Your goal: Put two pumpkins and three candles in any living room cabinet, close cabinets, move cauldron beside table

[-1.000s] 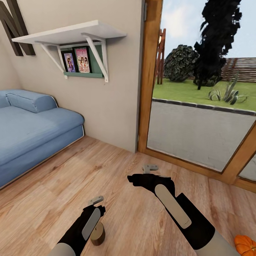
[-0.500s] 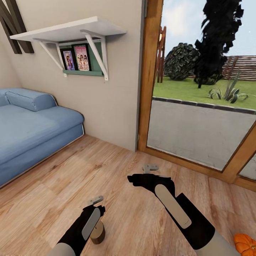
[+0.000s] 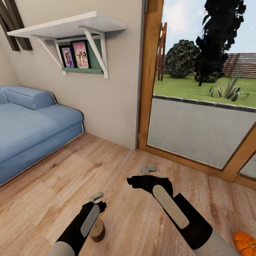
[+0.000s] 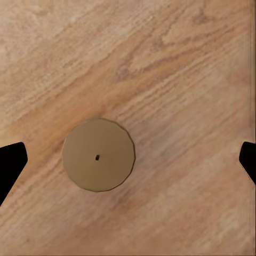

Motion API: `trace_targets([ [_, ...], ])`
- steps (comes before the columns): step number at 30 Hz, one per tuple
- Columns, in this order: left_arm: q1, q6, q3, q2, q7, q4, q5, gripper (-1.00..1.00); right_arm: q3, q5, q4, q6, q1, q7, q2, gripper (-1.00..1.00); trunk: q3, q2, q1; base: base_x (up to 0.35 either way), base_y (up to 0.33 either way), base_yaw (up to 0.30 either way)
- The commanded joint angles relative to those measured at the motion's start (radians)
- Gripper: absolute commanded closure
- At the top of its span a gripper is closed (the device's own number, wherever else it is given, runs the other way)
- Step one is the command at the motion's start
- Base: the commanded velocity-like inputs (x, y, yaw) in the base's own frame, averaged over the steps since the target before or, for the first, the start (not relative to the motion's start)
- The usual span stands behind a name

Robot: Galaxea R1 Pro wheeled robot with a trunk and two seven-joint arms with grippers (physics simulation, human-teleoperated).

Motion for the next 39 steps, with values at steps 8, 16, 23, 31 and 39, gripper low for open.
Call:
trace_targets([
  [8,0.0,0.046,-0.006,0.002,0.017,-0.042,0.054,-1.0,-0.001,-0.006,0.044,-0.001,-0.001,-0.004,-0.003,-1.0,-0.001,0.0,0.0,0.0,0.0,0.0],
  [16,0.001,0.06,-0.005,0.003,0.018,-0.045,0.099,-1.0,-0.003,-0.007,0.066,-0.001,-0.001,-0.002,-0.004,-1.0,-0.001,0.0,0.0,0.0,0.0,0.0],
  [23,0.001,0.061,-0.005,0.003,0.02,-0.046,0.108,-1.0,-0.003,-0.007,0.066,-0.001,-0.001,-0.003,-0.002,-1.0,-0.001,0.0,0.0,0.0,0.0,0.0],
  [31,0.001,0.059,-0.004,0.004,0.022,-0.046,0.107,-1.0,-0.003,-0.007,0.066,0.0,-0.001,-0.002,-0.003,-1.0,-0.005,-0.001,0.0,0.0,0.0,0.0],
  [39,0.001,0.059,-0.002,0.006,0.023,-0.046,0.106,-1.0,-0.002,-0.007,0.056,0.0,-0.001,-0.001,-0.002,-1.0,-0.036,-0.003,0.004,0.0,0.0,0.0],
])
